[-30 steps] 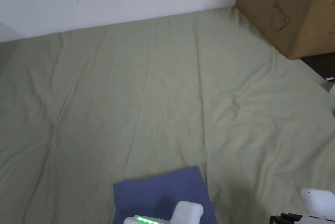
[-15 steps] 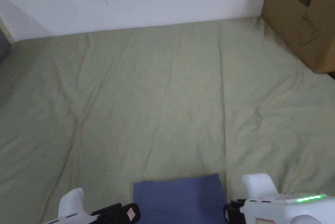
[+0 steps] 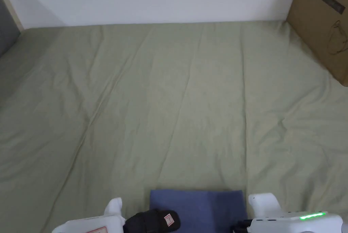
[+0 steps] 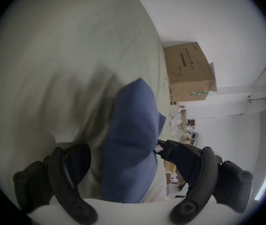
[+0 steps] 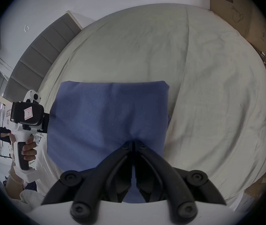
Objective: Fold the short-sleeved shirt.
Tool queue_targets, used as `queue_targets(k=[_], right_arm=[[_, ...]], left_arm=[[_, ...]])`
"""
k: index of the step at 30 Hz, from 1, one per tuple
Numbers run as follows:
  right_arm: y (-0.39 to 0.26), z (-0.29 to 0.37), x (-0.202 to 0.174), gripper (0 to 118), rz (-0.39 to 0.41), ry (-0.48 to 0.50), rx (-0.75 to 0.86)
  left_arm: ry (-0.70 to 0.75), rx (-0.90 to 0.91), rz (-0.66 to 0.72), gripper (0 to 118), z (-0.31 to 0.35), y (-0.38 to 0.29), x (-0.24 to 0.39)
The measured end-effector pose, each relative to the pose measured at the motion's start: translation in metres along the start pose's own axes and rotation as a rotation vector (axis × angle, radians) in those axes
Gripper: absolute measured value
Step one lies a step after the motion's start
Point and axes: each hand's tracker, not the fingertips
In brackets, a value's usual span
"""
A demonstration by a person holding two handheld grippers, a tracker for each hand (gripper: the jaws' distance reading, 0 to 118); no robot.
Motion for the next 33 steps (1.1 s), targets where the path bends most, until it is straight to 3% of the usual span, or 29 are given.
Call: queue_targets(k=[1, 2, 3, 4, 5, 8, 14, 21, 28, 31, 33], right_arm=[[0.0, -0.001, -0.001, 3, 0.001, -0.003, -0.001], [0.001, -0.001, -0.001, 3, 0.001, -0.004, -0.002], [0.001, 0.0, -0.001, 3, 0.0, -0.005, -0.003], [0.001, 0.001, -0.002, 3, -0.001, -0.006, -0.002], [0.002, 0.003, -0.002, 3, -0.008, -0.014, -0.004], [0.005, 0.011, -0.006, 3, -0.018, -0.022, -0.004], [0.015, 0.032, -0.021, 3, 0.026, -0.031, 0.041], [0.022, 0.024, -0.015, 3, -0.062, 0.015, 0.025], [0.018, 0.013, -0.01, 3, -0.079, -0.032, -0.024], [0.018, 0.011, -0.005, 3, -0.097, -0.048, -0.032], [0.02, 0.011, -0.003, 3, -0.112, -0.052, -0.036]], left_arm=[[-0.02, -0.018, 0.003, 107, -0.006, 0.002, -0.003], [-0.02, -0.024, 0.01, 89, -0.01, 0.003, -0.004], [-0.018, -0.016, 0.012, 53, -0.01, 0.003, -0.005], [-0.004, -0.024, 0.02, 27, -0.013, 0.005, -0.005], [0.097, -0.049, 0.02, 27, -0.018, 0.005, -0.008], [0.014, -0.052, 0.031, 27, -0.011, 0.008, -0.01], [0.104, -0.03, -0.103, 27, 0.031, 0.042, 0.008], [0.352, 0.113, -0.244, 27, 0.125, 0.147, 0.011], [0.968, 0.067, -0.398, 27, 0.205, 0.242, -0.004], [1.267, 0.069, -0.422, 27, 0.226, 0.255, -0.006], [1.419, 0.038, -0.52, 28, 0.242, 0.262, -0.015]])
